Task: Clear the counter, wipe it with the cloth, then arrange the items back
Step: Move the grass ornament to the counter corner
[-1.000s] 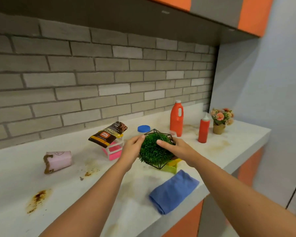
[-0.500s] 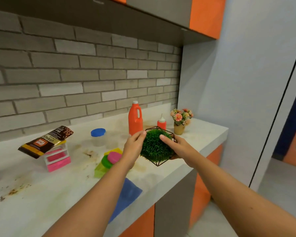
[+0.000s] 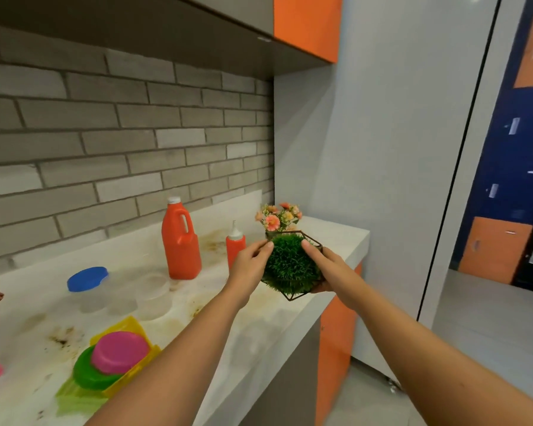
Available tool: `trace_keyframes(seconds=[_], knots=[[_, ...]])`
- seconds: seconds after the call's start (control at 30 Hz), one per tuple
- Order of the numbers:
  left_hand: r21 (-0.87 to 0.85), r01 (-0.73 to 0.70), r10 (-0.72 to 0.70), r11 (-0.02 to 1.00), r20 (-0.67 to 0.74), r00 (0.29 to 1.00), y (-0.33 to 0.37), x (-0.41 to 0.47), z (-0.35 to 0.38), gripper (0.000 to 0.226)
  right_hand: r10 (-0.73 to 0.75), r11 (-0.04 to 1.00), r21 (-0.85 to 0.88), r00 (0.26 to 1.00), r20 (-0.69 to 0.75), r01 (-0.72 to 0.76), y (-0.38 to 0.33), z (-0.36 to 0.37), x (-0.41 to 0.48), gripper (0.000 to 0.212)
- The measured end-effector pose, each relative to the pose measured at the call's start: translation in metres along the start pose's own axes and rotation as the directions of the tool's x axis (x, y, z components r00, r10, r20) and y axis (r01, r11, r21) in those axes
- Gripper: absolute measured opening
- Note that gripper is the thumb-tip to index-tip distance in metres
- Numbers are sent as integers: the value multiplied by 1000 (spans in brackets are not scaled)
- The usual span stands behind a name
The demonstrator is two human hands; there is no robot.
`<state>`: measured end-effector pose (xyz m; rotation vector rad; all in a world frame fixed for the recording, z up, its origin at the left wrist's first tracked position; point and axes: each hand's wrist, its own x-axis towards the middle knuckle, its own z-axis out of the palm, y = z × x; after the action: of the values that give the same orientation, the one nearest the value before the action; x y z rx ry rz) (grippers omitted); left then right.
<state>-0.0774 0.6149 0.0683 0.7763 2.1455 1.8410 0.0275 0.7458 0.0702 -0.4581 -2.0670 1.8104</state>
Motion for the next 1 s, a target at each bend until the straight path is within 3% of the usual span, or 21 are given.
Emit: trace_keyframes(seconds=[0.33, 0.57, 0.8, 1.0], knots=[[23, -68, 67, 997, 57, 996, 4, 93, 84, 38, 60, 995, 86, 994, -88, -52, 18, -83, 82, 54], [33, -94, 94, 995, 16, 995, 20, 171, 160, 37, 41, 996, 78, 999, -21, -39, 14, -167, 163, 72], [-69, 70, -73, 995, -30, 997, 29, 237, 221, 41, 38, 999, 9, 997, 73, -39, 9, -225, 232, 49], [-118, 164, -171, 979, -50, 984, 26, 291, 228, 42, 72, 995, 57, 992, 105, -79, 11, -238, 289, 29]])
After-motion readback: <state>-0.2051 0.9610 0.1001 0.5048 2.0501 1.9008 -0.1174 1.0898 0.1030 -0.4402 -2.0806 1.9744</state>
